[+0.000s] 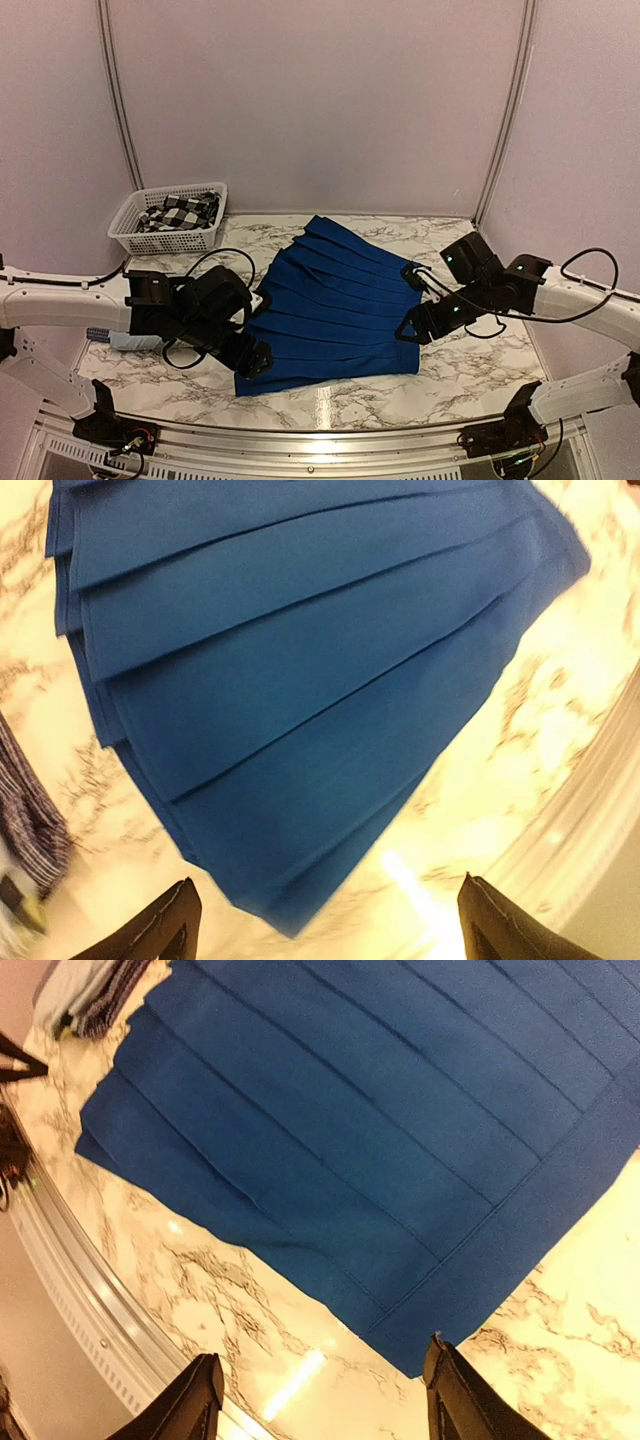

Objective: Fold and stack the mixed laundry pile
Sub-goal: Rotate the flattened skirt at the center of the board, then pick up the flattened skirt from the center of the board.

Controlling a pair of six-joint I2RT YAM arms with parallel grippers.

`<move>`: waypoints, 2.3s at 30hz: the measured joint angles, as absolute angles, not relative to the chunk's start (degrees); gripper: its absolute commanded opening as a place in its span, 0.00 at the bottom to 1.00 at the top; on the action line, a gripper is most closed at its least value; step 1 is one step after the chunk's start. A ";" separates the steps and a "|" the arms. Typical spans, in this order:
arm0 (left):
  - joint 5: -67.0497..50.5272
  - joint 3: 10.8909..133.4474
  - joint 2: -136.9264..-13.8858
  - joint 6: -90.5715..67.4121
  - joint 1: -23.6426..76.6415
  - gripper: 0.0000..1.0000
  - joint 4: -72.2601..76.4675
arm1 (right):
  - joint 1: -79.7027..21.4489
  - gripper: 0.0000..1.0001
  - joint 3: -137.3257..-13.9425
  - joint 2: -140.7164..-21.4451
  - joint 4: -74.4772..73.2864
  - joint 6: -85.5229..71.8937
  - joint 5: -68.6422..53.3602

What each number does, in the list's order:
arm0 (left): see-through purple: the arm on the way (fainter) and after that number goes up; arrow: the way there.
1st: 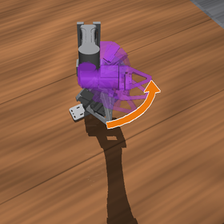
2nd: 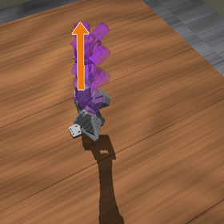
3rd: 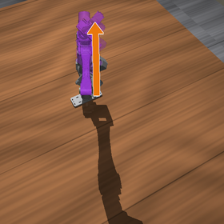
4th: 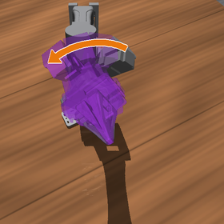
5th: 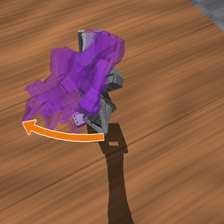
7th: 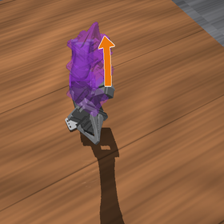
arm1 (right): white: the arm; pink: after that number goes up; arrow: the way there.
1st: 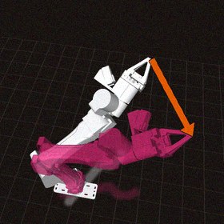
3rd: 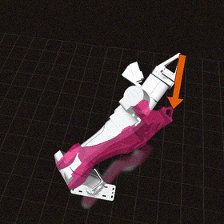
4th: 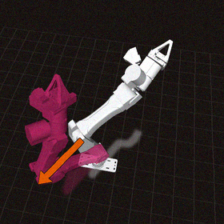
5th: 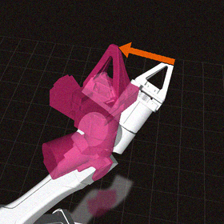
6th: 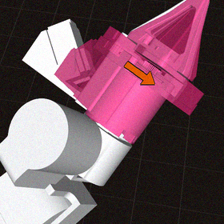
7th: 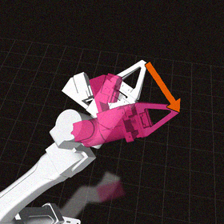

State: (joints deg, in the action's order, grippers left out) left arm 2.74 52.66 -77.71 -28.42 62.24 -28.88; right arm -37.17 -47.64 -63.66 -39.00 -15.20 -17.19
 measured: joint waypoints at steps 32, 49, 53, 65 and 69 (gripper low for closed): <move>6.09 41.12 -79.75 13.28 62.33 0.84 -16.93 | -55.88 0.62 -54.00 -87.22 -47.22 20.16 3.49; 6.96 39.72 -86.46 18.50 62.17 0.50 -9.17 | -57.17 0.00 -55.90 -96.03 -45.63 19.77 9.63; 6.04 40.29 -87.55 19.03 62.15 0.14 -8.95 | -57.28 0.00 -56.18 -95.79 -45.69 19.33 9.80; 5.32 46.26 -73.14 14.24 62.15 0.00 -24.03 | -67.40 0.00 -57.69 -86.96 -49.58 16.12 9.91; 5.48 48.53 -67.40 11.94 62.19 0.00 -28.05 | -69.60 0.00 -63.09 -85.73 -54.22 15.73 8.58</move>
